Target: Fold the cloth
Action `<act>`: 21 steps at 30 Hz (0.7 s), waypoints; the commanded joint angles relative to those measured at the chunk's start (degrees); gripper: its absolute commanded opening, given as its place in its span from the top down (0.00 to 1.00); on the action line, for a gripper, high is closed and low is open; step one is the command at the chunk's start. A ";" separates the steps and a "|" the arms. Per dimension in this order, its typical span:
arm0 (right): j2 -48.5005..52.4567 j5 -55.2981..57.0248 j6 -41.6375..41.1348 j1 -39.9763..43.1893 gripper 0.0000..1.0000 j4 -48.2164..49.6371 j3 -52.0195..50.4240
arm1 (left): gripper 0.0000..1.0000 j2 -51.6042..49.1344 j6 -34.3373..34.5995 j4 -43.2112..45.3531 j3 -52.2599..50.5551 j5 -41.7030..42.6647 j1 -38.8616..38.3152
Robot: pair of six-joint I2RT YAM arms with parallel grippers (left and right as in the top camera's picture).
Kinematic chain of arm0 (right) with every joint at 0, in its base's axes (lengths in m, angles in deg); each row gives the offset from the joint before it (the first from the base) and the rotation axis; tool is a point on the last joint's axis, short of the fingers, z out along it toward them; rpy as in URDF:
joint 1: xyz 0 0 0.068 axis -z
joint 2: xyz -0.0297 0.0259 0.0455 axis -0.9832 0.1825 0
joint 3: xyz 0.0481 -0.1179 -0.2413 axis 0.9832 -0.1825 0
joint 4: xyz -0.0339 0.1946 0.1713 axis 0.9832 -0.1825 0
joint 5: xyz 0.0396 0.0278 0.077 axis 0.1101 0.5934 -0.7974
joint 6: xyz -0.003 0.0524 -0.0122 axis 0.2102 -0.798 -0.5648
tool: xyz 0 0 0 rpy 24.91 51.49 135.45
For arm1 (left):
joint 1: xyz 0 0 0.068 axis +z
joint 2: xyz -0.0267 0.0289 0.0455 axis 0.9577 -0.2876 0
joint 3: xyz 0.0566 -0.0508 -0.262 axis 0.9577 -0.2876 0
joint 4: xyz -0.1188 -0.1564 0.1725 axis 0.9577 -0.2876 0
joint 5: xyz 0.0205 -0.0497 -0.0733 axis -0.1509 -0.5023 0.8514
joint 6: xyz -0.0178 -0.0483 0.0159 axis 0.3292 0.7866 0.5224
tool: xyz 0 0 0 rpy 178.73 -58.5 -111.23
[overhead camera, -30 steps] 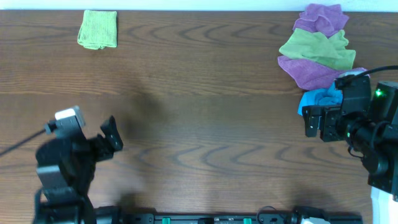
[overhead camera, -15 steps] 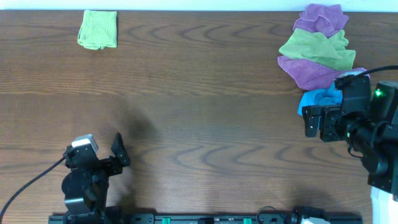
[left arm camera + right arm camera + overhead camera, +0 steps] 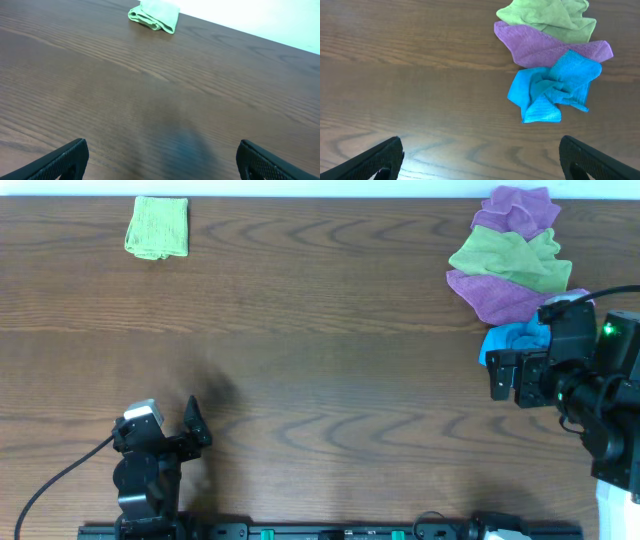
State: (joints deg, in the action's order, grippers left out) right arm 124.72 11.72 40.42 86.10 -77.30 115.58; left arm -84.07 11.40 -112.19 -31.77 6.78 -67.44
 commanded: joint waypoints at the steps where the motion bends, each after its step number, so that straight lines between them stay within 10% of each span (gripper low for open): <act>1: -0.15 0.35 0.83 -0.44 0.01 -0.02 -0.07 | 0.04 0.92 0.42 0.55 -1.03 -1.27 0.24; 21: -0.15 0.33 0.83 -0.44 0.01 -0.02 -0.07 | 0.05 0.92 0.15 0.68 -1.57 -2.23 -2.16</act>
State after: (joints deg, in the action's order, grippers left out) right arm 124.72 11.72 40.42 86.10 -77.30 115.58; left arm -83.72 12.71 -111.62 -32.15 5.91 -69.19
